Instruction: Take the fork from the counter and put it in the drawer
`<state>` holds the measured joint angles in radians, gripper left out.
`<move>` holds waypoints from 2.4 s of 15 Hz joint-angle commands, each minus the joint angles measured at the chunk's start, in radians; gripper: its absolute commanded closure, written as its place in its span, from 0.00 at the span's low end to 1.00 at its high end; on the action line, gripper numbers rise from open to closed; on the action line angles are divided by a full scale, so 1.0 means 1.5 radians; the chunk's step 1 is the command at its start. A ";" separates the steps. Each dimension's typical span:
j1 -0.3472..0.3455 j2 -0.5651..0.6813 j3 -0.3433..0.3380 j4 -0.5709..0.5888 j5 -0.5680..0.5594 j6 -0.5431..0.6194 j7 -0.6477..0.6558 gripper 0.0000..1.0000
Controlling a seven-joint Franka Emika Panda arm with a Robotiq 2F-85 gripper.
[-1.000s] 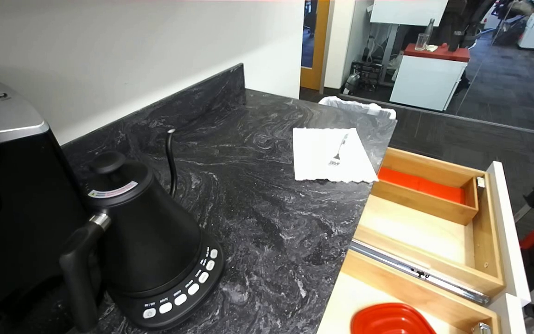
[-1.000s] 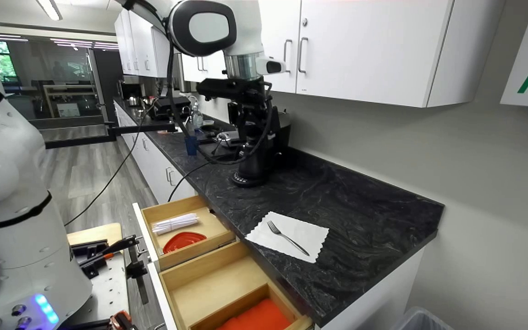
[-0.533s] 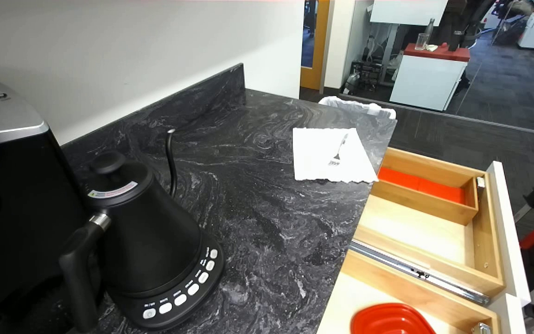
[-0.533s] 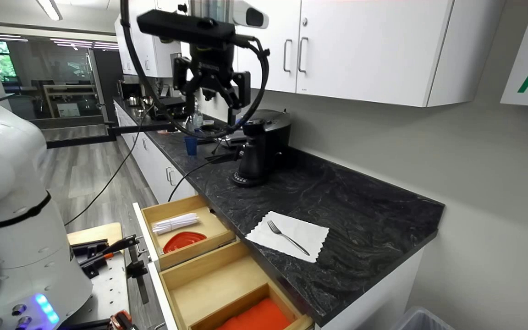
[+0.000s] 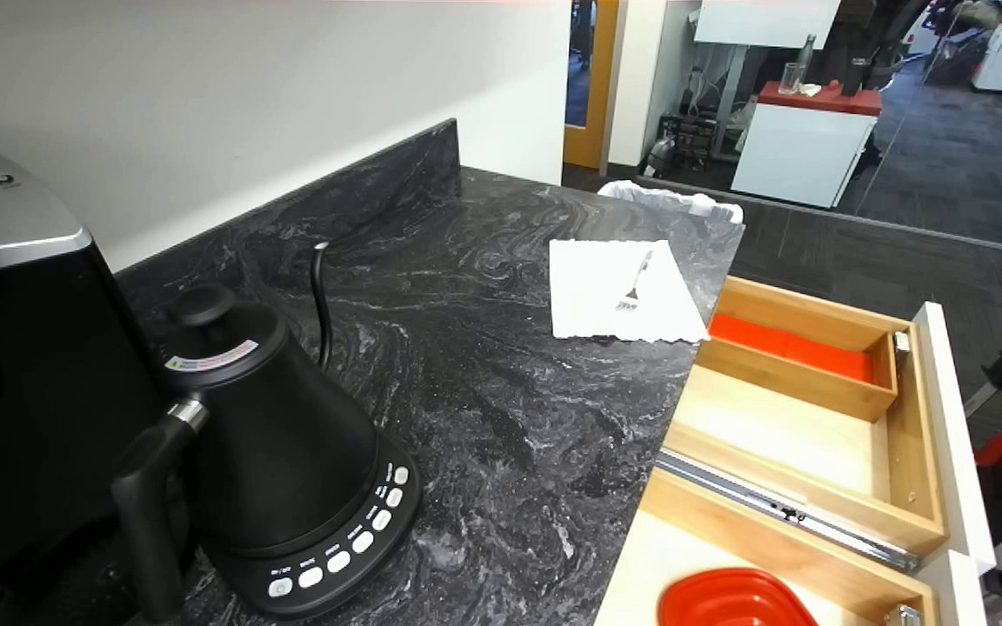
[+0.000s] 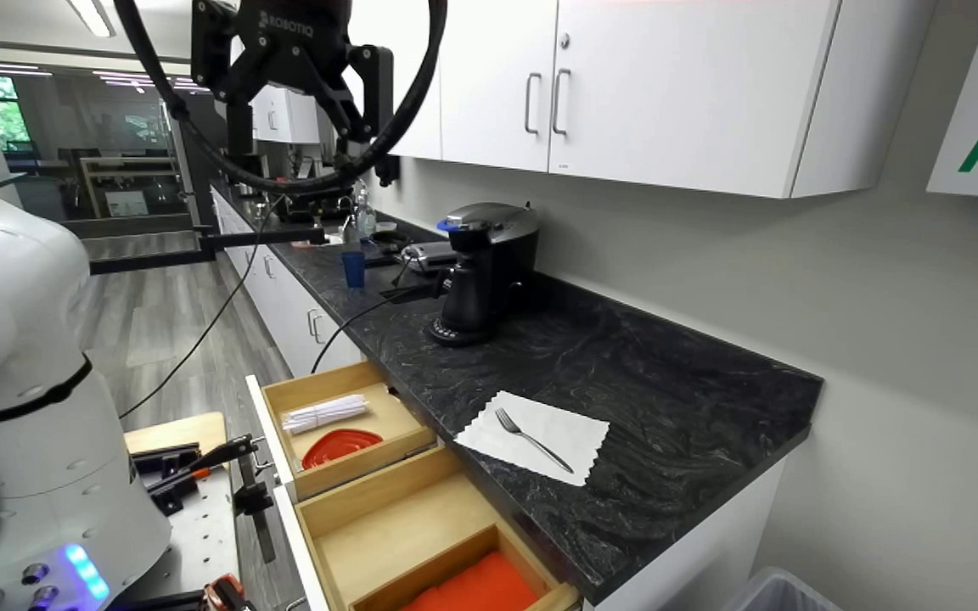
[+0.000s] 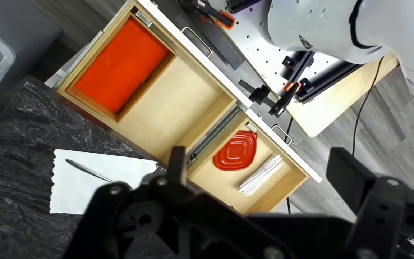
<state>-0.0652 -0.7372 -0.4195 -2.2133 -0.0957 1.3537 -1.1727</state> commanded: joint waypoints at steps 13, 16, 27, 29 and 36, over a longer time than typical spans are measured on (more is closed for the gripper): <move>0.115 0.204 0.054 -0.158 0.163 0.260 -0.209 0.00; 0.113 0.268 0.092 -0.154 0.168 0.306 -0.320 0.00; 0.072 0.379 0.169 -0.104 0.165 0.328 -0.455 0.00; 0.069 0.393 0.174 -0.095 0.166 0.328 -0.455 0.00; 0.054 0.307 0.177 -0.156 0.151 0.411 -0.527 0.00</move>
<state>0.0437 -0.1982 -0.1751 -2.3711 0.1411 1.8384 -1.9090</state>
